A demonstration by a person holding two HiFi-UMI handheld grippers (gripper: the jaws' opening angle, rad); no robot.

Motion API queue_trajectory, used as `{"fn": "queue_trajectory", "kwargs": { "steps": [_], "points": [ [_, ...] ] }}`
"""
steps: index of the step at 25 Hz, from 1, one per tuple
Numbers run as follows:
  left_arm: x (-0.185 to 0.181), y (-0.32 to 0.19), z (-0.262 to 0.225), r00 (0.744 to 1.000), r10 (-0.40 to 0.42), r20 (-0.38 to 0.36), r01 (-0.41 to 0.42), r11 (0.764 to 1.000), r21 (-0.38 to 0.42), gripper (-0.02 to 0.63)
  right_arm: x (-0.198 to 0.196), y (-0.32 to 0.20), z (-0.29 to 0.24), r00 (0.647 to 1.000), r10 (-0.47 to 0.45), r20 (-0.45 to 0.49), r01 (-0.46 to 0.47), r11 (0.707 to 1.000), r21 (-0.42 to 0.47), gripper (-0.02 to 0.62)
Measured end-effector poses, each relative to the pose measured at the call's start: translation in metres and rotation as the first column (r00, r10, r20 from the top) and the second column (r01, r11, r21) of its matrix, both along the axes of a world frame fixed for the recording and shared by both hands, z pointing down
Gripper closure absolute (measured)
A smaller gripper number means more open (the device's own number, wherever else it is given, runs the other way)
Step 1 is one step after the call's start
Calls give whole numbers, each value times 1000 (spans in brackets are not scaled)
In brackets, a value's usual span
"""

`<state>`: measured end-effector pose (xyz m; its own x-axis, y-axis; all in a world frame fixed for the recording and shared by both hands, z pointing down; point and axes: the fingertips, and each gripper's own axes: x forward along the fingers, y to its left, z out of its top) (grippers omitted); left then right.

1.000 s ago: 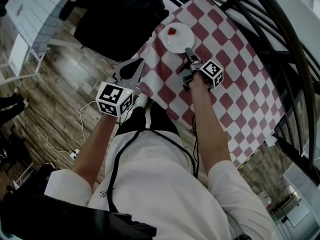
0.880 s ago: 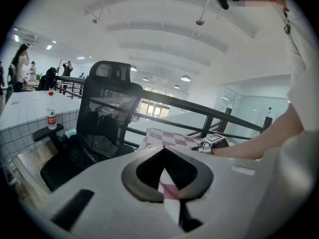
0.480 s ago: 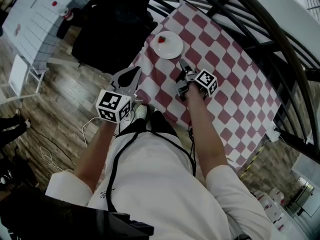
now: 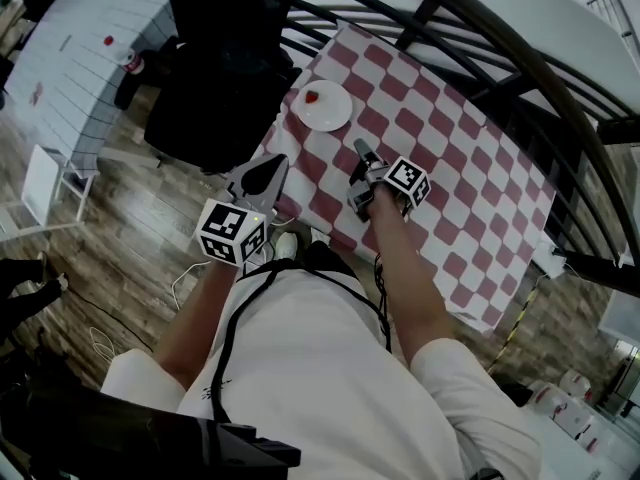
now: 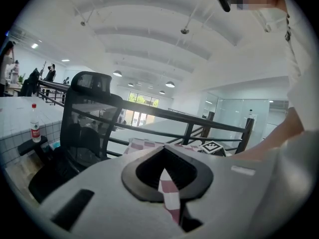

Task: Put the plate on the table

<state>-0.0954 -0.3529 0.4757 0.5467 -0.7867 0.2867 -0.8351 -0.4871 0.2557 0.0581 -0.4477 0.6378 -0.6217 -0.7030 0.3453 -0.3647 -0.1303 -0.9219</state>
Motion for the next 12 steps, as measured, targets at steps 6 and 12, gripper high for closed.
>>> {"fn": "queue_trajectory", "kwargs": {
  "steps": [6,12],
  "points": [
    [6,19,-18,999,40,4,-40,999,33,600,6,27,-24,1000,13,17,-14,999,46,540],
    [8,40,-27,998,65,-2,-65,997,41,600,19,57,-51,1000,23,19,-25,994,108,563]
  ]
}}
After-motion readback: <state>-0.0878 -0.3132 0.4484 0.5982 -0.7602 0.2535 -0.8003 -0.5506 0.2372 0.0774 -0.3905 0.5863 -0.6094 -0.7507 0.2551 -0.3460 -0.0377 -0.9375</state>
